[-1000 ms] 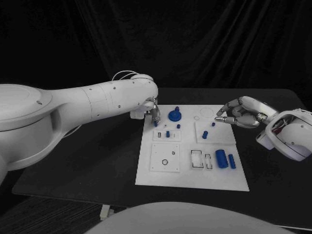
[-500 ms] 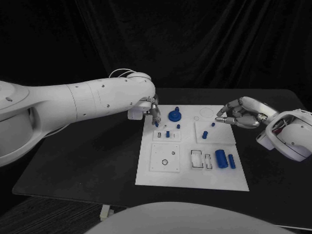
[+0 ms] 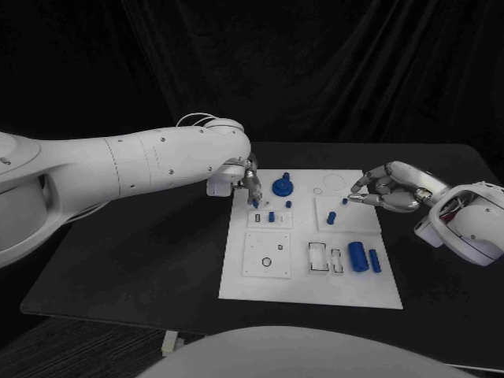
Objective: Assemble the parts on the task board
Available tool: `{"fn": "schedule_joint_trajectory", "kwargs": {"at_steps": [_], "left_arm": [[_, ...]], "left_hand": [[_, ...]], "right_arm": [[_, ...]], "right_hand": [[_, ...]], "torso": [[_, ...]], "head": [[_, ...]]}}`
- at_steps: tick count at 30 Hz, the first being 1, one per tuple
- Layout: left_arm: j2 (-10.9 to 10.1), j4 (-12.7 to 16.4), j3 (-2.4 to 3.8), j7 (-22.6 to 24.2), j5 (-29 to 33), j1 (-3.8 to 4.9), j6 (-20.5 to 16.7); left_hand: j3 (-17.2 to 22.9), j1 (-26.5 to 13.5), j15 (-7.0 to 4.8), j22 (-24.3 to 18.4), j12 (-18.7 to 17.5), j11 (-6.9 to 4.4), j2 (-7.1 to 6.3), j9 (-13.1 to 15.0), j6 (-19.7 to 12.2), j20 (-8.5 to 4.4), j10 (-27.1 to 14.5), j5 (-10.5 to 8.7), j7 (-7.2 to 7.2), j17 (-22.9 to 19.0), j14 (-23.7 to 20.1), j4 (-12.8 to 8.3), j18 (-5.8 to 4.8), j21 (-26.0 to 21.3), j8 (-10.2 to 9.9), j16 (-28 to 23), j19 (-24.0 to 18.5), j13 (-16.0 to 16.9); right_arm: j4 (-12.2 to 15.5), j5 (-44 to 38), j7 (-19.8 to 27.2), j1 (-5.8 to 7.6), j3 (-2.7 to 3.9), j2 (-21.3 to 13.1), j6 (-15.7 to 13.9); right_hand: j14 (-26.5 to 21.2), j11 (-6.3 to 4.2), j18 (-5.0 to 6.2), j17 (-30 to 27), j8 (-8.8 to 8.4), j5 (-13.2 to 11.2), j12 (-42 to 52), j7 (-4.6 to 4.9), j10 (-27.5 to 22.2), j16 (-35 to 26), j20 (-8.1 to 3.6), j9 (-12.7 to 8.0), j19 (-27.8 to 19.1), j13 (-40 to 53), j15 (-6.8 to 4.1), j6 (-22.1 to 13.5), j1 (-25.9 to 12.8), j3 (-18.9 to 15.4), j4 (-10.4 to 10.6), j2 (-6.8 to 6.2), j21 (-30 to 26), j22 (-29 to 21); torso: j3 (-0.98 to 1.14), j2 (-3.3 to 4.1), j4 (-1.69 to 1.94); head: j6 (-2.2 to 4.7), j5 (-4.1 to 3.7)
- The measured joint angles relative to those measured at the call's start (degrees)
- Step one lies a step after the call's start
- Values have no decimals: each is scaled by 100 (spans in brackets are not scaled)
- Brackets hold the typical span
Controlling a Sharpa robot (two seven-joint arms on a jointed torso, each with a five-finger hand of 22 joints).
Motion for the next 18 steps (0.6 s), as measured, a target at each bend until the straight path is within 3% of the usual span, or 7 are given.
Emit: {"fn": "schedule_joint_trajectory", "kwargs": {"at_steps": [1, 2, 12, 18], "left_arm": [[10, -6, 0, -1, 6, 0, 0], [23, -10, 0, -1, 14, 0, 0], [-18, 81, 0, -3, 34, -8, -47], [-133, 204, 0, -5, 33, -59, -100]], "left_hand": [[28, -6, -12, 0, 0, 0, -6, 4, -11, 0, 0, 0, -10, 0, -12, -16, 0, -19, 0, 0, 0, 0], [188, -20, -20, 0, 0, 0, -12, 4, -31, 0, 0, -3, -6, 0, -20, -175, 0, -23, 0, 0, 0, 0], [220, -112, -19, -1, 0, 0, 8, 5, -46, 0, 0, -15, 7, 0, -19, -175, 0, -48, 0, 0, 0, 0], [220, -159, -20, -1, 0, -20, 22, 4, -37, 0, 21, -21, -1, 0, -19, -176, 0, -81, 0, 0, 0, 0]], "right_arm": [[3, 0, 0, -2, 0, -4, -2], [7, 0, 0, -3, 0, -10, -6], [41, 0, 2, -8, 0, -48, -47], [102, 0, 2, -9, 0, -65, -82]], "right_hand": [[0, 0, 1, 0, 0, 0, 0, 0, 0, 0, 0, 0, 0, 0, 0, 0, 0, 0, 0, 0, 0, 0], [0, 0, 0, 0, 0, 0, 0, 0, 0, 0, 0, 0, 0, 0, 0, 0, 0, 0, 0, 0, 0, 0], [0, 0, 0, 0, 0, 0, 0, 0, 0, 0, 0, 0, 0, 0, 0, 0, 0, 0, 0, 0, 0, 0], [0, 0, 0, 0, 0, 0, 0, 0, 0, 0, 0, 0, 0, 0, 0, 0, 0, 0, 0, 0, 0, 4]], "torso": [[0, 0, 0], [0, 0, -1], [0, 3, -1], [0, 3, -1]], "head": [[0, -1], [0, -1], [0, 48], [0, 74]]}}
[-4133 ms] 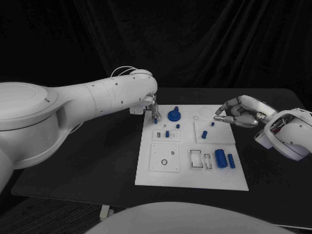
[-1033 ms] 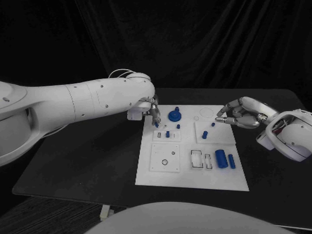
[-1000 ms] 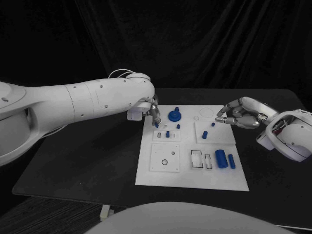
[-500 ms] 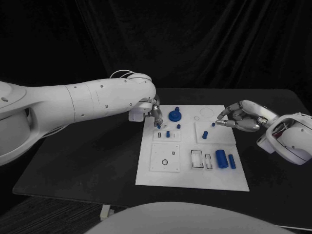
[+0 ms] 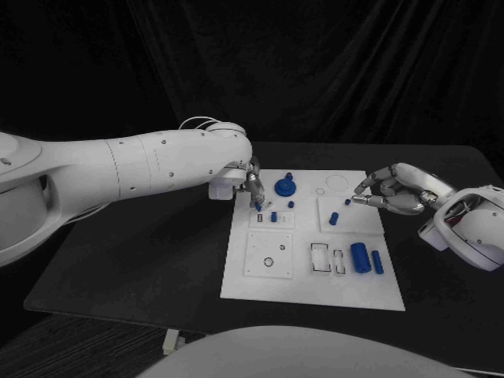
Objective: Assemble the parts on the task board
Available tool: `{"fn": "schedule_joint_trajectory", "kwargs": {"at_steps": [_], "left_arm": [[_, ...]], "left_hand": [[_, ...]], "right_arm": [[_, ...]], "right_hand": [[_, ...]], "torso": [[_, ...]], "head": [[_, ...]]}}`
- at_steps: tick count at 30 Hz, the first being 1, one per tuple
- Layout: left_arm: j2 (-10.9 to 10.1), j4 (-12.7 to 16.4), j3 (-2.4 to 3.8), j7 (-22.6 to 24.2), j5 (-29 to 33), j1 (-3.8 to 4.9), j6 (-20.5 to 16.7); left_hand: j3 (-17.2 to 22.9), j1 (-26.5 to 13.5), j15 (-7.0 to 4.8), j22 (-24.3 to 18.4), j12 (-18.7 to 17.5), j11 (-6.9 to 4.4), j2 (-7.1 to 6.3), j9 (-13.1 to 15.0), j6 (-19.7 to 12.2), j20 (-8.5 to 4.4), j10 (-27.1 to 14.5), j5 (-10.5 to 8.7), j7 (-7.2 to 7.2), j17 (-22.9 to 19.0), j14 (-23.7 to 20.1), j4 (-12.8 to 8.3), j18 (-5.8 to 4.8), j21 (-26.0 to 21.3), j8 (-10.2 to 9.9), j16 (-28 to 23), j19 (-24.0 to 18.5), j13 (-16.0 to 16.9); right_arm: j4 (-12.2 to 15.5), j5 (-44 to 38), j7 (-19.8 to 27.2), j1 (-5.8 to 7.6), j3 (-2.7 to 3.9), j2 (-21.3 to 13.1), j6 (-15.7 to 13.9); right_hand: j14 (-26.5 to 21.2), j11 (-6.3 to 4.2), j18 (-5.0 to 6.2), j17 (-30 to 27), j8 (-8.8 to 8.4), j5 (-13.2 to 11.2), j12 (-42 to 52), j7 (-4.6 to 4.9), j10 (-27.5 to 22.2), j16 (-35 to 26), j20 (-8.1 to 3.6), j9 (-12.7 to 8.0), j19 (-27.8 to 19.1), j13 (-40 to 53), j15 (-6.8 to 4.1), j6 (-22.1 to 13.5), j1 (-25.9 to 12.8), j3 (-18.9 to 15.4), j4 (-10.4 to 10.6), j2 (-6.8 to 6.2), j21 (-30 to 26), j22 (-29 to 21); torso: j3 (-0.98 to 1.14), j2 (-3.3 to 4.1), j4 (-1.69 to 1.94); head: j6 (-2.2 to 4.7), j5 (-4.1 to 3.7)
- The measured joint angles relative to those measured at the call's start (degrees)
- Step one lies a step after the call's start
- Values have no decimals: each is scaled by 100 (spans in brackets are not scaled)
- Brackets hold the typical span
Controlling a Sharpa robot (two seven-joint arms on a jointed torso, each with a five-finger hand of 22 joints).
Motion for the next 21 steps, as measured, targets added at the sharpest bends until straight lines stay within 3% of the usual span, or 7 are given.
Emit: {"fn": "schedule_joint_trajectory", "kwargs": {"at_steps": [3, 5, 21], "left_arm": [[-27, 29, -2, -1, -2, -17, -27], [-31, 35, -2, -2, -6, -24, -43], [19, 17, -2, -4, -33, -61, -98]], "left_hand": [[24, -35, 0, 0, 0, 0, 7, 0, 1, 0, 0, 0, -1, 0, 0, 24, 0, -17, 0, 0, 0, 0], [165, -66, 0, 0, 0, 0, -7, -1, 2, 0, 0, -15, -2, 0, 0, -118, 0, -22, -1, 0, 0, 0], [181, -111, -20, -1, 0, 0, -6, -3, 2, 0, 0, -37, -2, 0, 21, -102, 0, -37, -2, 0, 0, 0]], "right_arm": [[27, 0, 0, 0, 1, -5, -17], [40, 0, 0, -1, 1, -6, -26], [92, 0, -3, -1, 0, 10, -59]], "right_hand": [[0, 0, 0, 0, 0, 0, 0, 0, 0, 0, 0, 0, 0, 0, 0, 0, 0, 0, 0, 0, 0, 0], [0, 0, 0, 0, 0, 0, 0, 0, 0, 0, 0, 0, 0, 0, 0, 0, 0, 0, 0, 0, 0, 0], [0, 0, 0, 0, 0, 26, 0, 0, 0, 0, 0, 0, 0, 0, 0, 0, 0, -16, -16, 0, 0, -2]], "torso": [[-1, 0, 0], [0, 0, 0], [-1, -3, 3]], "head": [[0, 8], [0, 12], [0, 38]]}}
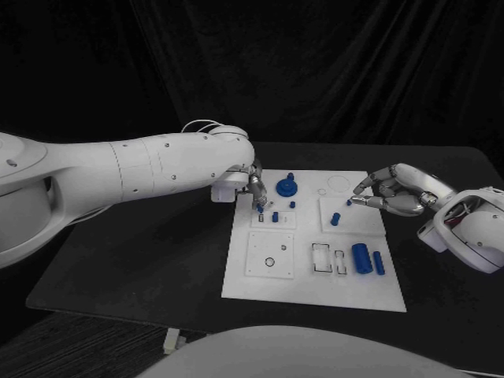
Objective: Assemble the parts on the task board
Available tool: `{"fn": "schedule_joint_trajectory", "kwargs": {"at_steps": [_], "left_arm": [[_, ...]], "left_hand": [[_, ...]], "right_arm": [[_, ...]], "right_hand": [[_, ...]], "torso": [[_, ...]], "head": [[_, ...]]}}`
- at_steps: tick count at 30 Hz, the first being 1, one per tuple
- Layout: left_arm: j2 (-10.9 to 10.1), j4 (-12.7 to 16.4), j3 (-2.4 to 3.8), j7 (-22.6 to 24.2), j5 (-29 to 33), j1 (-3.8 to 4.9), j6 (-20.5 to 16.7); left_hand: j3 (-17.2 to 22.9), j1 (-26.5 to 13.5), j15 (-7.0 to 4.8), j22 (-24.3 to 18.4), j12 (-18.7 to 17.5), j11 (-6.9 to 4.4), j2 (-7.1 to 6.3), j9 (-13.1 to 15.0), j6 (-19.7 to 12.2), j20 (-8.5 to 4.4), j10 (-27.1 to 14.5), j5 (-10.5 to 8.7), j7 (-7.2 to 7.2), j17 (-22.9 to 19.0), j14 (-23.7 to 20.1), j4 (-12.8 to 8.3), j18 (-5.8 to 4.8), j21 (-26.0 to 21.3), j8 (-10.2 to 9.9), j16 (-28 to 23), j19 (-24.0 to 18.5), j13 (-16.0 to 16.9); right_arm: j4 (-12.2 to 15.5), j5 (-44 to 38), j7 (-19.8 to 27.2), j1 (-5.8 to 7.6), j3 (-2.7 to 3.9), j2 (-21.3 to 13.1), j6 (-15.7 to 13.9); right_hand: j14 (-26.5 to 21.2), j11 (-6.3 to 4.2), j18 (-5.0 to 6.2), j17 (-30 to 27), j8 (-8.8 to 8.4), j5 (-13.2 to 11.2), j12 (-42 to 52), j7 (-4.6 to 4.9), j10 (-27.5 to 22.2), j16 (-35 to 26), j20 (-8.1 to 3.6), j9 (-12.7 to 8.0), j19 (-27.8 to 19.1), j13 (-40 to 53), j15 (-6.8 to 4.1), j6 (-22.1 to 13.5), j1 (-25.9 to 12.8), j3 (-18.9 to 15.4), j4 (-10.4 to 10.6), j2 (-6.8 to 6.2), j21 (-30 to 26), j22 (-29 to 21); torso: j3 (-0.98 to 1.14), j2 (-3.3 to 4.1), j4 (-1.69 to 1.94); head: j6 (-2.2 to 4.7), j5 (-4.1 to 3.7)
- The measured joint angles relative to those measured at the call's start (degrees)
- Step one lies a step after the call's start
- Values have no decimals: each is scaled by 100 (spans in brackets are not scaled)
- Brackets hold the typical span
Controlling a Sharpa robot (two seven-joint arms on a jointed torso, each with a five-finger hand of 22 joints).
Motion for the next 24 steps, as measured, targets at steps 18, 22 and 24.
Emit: {"fn": "schedule_joint_trajectory", "kwargs": {"at_steps": [18, 22, 24], "left_arm": [[20, 0, 0, -2, -93, -53, 56], [10, 2, 0, -2, -122, -56, 80], [4, 1, 0, -2, -134, -57, 94]], "left_hand": [[0, -60, 0, -1, 0, 0, 0, -5, -20, -21, 0, -10, -22, 5, 0, 0, -1, -30, -3, 0, -21, 0], [0, -61, 0, -1, 0, 0, 0, -7, -14, -21, 0, -11, -27, 5, 0, 0, -1, -30, -4, 0, -21, 0], [0, -71, 0, -1, 0, -2, -5, -7, -14, -21, -2, -11, -27, 5, 0, 0, -1, -30, -4, 0, -21, 0]], "right_arm": [[-2, 0, -12, -1, 0, 38, 0], [-6, 0, -16, -1, 0, 49, 1], [-8, 0, -17, -2, 0, 52, 1]], "right_hand": [[0, 0, 0, 0, 0, 41, 0, 0, 0, 0, 0, 0, 0, 0, 0, 0, 31, 0, 0, 31, 0, -1], [0, 0, 0, 0, 0, 41, 0, 0, 0, 0, 0, 0, 0, 0, 0, 0, 31, 0, 0, 31, -11, -1], [0, 0, 0, 0, 0, 41, 0, 0, 0, 0, 0, 0, 0, 0, 0, 0, 31, 0, 0, 31, -23, -2]], "torso": [[-1, 4, -1], [-1, 3, -1], [-1, 2, -1]], "head": [[0, 27], [0, 32], [0, 32]]}}
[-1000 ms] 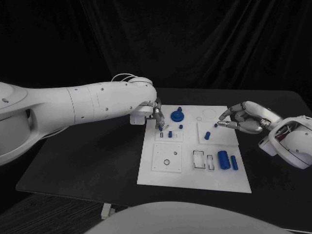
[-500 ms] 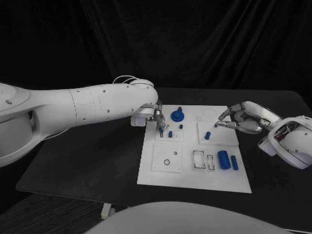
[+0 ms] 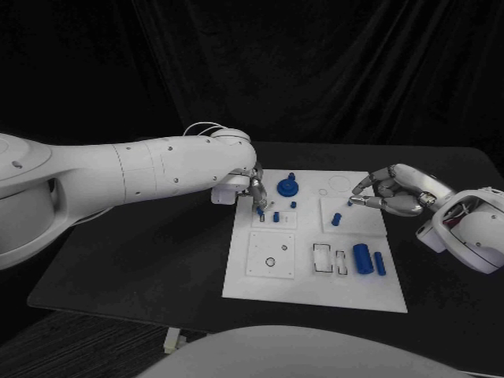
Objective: Assemble the parts on the task board
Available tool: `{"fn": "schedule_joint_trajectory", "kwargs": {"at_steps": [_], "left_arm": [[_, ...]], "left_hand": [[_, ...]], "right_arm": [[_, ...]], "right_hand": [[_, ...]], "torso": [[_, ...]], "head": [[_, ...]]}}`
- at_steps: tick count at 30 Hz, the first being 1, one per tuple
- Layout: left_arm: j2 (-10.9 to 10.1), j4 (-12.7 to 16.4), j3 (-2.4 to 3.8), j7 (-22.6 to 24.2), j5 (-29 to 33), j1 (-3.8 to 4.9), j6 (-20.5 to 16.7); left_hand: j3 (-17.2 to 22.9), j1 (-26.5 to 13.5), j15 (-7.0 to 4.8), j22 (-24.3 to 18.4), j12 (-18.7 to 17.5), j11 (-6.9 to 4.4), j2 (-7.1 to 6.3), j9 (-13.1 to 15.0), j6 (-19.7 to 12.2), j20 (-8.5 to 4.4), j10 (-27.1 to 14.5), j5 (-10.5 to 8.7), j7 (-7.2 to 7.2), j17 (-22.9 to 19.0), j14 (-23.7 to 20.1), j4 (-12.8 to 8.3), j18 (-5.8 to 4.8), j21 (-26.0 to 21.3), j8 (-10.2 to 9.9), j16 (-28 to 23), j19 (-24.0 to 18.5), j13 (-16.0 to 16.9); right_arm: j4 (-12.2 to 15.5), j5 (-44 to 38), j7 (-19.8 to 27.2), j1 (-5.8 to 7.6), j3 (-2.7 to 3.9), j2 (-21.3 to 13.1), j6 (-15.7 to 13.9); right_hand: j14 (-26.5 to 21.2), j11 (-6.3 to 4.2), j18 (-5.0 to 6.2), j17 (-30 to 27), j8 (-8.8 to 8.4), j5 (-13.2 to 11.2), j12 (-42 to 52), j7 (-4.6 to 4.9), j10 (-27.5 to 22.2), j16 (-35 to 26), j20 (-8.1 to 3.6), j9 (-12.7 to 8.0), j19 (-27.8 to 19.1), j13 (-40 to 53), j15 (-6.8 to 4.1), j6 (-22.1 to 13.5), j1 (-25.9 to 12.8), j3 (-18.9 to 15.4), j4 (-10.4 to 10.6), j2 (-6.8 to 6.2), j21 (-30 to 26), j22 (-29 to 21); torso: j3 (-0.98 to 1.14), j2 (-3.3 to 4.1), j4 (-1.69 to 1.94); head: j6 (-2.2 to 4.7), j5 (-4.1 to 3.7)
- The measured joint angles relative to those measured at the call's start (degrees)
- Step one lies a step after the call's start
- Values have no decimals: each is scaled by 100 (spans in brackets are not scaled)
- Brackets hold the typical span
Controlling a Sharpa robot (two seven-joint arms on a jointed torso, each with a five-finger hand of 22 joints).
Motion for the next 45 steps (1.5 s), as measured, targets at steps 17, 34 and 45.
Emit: {"fn": "schedule_joint_trajectory", "kwargs": {"at_steps": [17, 34, 45], "left_arm": [[40, -46, 0, -1, -58, -7, 226], [71, -39, 2, -2, -81, -17, 306], [92, -48, 10, -1, -86, -34, 305]], "left_hand": [[0, -28, 0, 0, -27, -12, 12, 5, 14, 1, -13, -24, -11, -1, 0, 0, 0, -22, -6, 0, 0, 0], [88, -91, 0, 0, -48, -12, -6, 10, 35, 1, -13, -45, -10, -2, 0, -55, 1, -22, -6, 0, 1, 0], [88, -82, 0, -1, -72, -12, 3, 11, 75, 1, -12, -54, -10, -2, 0, -56, 0, -51, -6, 0, 1, 0]], "right_arm": [[-29, 0, -18, -2, 0, 26, 6], [-49, 0, -34, -8, 0, 55, 16], [-60, 0, -40, -12, 0, 58, 19]], "right_hand": [[-6, 0, 0, 0, -23, 113, 0, 20, 0, 0, 0, 0, 0, 2, 36, 21, 46, -16, -16, 46, 0, -1], [-6, 0, 0, 0, -23, 315, 0, 20, 0, 0, 21, -6, -21, 4, 36, 21, 131, -31, -31, 36, 0, 0], [-6, 0, 0, 0, -46, 382, 0, 20, 0, 0, 21, -10, -21, 3, 36, 20, 153, -31, -31, 59, 1, 3]], "torso": [[0, 1, 2], [2, 0, -2], [2, 1, -2]], "head": [[0, -13], [0, 5], [0, 5]]}}
